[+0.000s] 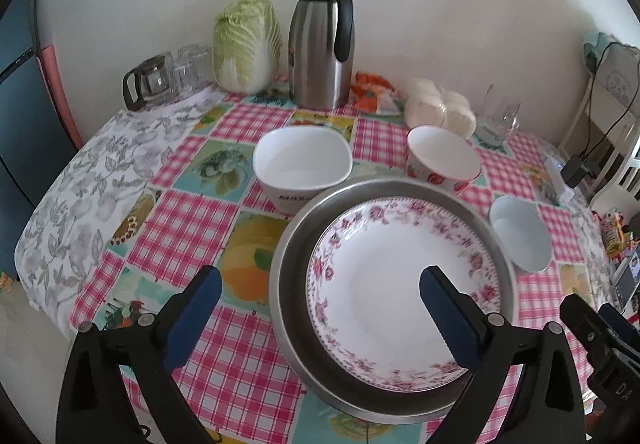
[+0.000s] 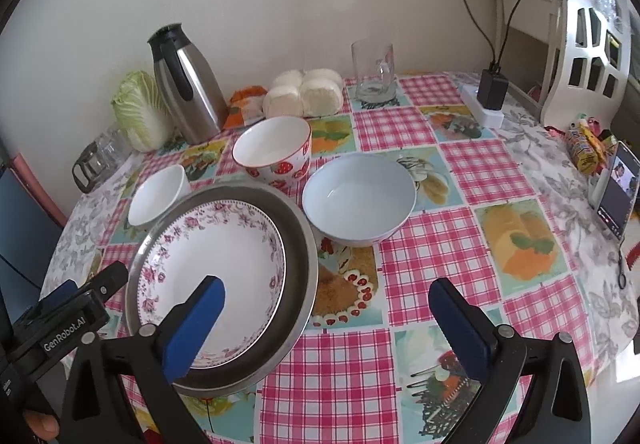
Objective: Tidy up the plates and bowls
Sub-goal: 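Open the right tool to release the floral plate in the basin, then move the right tool to the rim of the red-rimmed white bowl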
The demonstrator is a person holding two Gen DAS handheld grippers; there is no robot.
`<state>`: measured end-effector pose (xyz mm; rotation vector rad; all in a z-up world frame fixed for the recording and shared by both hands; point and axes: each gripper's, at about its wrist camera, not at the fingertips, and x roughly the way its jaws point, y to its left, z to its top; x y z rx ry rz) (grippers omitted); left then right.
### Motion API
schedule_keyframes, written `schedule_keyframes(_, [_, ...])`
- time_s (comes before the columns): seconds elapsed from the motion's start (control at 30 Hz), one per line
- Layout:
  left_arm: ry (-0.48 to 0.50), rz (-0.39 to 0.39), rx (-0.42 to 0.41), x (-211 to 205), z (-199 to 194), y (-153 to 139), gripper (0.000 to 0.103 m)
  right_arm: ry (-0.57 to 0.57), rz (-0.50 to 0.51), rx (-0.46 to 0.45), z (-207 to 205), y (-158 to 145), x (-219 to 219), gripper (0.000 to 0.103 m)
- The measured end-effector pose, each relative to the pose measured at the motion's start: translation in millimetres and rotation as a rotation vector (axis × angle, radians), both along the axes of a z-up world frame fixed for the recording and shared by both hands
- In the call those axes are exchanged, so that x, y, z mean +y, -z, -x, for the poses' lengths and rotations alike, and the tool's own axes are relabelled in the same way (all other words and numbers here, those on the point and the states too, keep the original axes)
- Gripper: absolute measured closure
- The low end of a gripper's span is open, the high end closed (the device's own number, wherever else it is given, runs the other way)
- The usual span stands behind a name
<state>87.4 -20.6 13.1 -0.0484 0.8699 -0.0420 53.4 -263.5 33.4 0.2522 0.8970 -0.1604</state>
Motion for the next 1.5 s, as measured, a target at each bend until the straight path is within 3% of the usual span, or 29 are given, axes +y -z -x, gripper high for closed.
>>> schedule_keyframes(0.33, [0.006, 0.092, -0.077, 6.4, 8.0, -17.2, 0.004, 0.026, -0.022, -0.038, 7.3, -3.2, -6.0, 0.0])
schedule_keyframes(0.53, [0.019, 0.121, -0.059, 2.9, 4.1, -12.3, 0.004, 0.025, -0.032, -0.045, 6.5, 1.4, -9.1, 0.0])
schedule_keyframes(0.73, [0.007, 0.116, -0.1, 4.1, 6.3, -12.6, 0.004, 0.041, -0.058, -0.068, 5.3, 6.2, -14.2, 0.0])
schedule_keyframes(0.9, [-0.039, 0.138, -0.007, 9.7, -11.1, 2.9, 0.004, 0.046, -0.058, -0.044, 2.5, 13.9, -17.2, 0.0])
schedule_keyframes(1.1, [-0.053, 0.125, 0.077, 9.6, -37.8, 11.8, 0.004, 0.102, -0.063, 0.047, -2.0, 27.9, -27.6, 0.0])
schedule_keyframes(1.23, [-0.023, 0.115, 0.064, 3.7, -55.8, 3.8, 0.004, 0.13, -0.071, 0.097, -6.8, 33.5, -38.0, 0.0])
schedule_keyframes(1.5, [0.094, 0.002, 0.015, -21.0, -110.0, -23.2, 0.004, 0.106, -0.058, 0.061, -47.1, 9.6, -54.3, 0.0])
